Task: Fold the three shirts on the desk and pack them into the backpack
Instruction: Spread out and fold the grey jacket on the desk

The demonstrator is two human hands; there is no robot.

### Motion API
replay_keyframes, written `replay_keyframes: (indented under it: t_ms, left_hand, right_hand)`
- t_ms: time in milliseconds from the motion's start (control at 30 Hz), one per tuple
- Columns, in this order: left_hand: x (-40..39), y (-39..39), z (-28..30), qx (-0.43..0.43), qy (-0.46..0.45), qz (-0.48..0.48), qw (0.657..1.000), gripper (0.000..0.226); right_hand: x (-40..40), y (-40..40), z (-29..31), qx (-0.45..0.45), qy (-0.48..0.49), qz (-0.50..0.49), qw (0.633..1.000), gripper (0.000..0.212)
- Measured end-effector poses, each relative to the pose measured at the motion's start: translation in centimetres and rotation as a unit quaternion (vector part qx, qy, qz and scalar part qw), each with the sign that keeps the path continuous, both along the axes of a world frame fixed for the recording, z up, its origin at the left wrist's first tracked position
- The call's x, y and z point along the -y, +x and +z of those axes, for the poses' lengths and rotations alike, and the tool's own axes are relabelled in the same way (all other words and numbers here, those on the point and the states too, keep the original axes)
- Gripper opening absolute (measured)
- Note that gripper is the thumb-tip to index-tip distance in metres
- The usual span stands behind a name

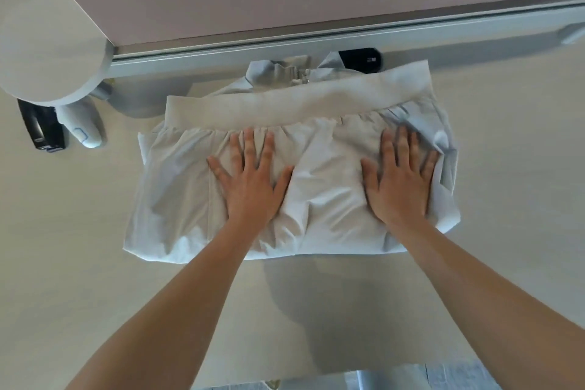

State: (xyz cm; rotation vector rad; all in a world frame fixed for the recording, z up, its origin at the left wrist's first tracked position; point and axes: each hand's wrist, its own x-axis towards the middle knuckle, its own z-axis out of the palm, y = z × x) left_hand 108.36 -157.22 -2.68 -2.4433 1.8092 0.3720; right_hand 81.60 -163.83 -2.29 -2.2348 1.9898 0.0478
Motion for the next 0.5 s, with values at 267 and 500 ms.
replay_keyframes:
  t_ms: [267, 500]
  left_hand:
    - [0.3, 0.1, -0.4, -0.010, -0.007, -0.004, 1.000, 0.080]
    - [2.0, 0.3, 1.1, -0.022, -0.037, -0.022, 0.999, 0.085]
  right_hand:
    - [0.3, 0.1, -1.1, 0.034, 0.016, -0.020, 0.999, 0.080]
    - [-0.4, 6.9, 2.3, 0.092, -0.009, 0.056, 0.994, 0.083]
